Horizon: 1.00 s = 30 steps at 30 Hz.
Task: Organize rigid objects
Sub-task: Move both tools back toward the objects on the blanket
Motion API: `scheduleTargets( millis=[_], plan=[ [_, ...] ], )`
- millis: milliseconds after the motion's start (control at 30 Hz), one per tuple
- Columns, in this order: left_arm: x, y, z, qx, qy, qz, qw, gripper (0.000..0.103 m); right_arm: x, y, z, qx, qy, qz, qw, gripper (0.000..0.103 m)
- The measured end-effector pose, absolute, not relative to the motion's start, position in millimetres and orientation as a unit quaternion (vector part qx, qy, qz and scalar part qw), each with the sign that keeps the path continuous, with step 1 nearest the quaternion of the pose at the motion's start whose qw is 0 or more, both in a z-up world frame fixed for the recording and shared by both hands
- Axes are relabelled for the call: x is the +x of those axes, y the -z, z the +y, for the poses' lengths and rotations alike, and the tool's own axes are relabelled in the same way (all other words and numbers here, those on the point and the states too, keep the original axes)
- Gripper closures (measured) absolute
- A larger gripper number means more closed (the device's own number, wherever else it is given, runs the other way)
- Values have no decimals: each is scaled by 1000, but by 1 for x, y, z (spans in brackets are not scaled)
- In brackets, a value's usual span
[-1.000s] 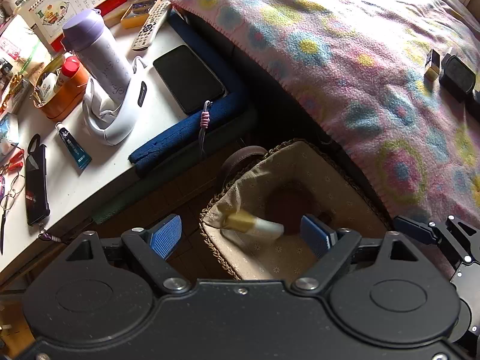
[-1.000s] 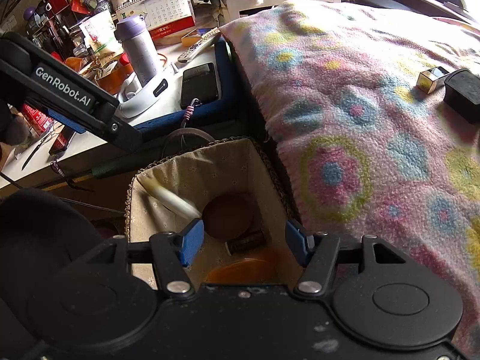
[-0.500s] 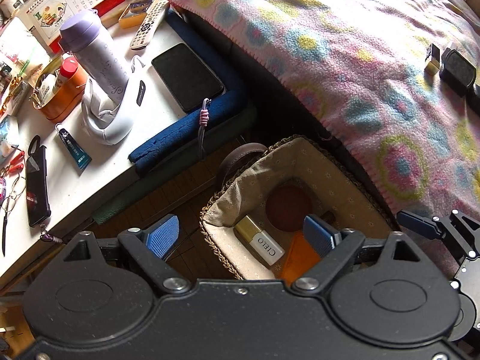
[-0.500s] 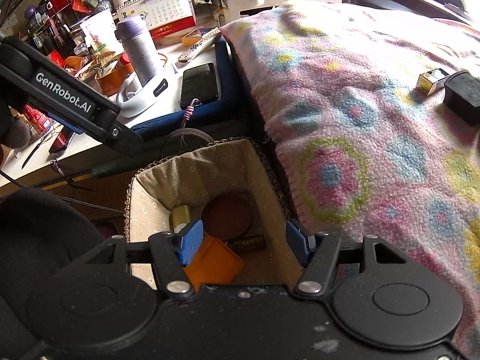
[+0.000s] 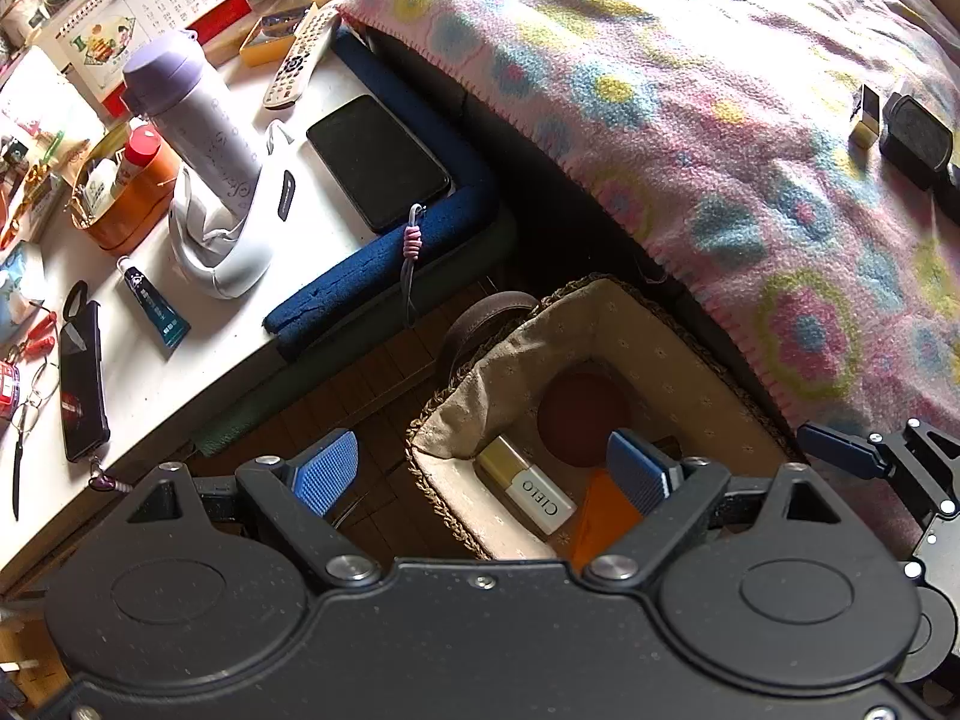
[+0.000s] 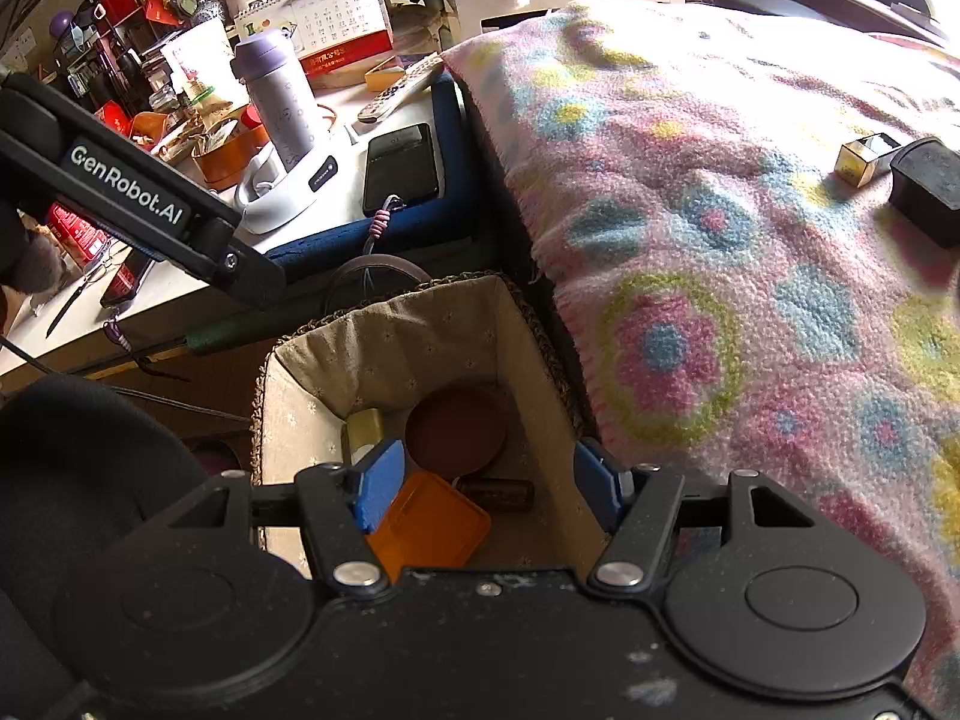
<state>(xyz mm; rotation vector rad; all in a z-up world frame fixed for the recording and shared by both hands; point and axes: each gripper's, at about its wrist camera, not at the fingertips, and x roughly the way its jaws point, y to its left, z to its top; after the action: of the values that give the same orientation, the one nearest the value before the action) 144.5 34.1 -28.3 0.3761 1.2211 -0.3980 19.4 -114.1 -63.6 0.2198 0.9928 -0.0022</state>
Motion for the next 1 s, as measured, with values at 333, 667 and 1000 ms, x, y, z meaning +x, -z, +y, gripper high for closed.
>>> scheduleTargets(
  millis=[333,667,1000],
  plan=[
    [141,20,37,176,180,538,805,15,9,55,-121,111,19,454,884,40],
    [133,13,29,189,201,511,814,15,-12,46,-149,95,95,399,907,33],
    [123,8,16,214,211,476,826,11,-24,37,-219,78,281,301,908,27]
  ],
)
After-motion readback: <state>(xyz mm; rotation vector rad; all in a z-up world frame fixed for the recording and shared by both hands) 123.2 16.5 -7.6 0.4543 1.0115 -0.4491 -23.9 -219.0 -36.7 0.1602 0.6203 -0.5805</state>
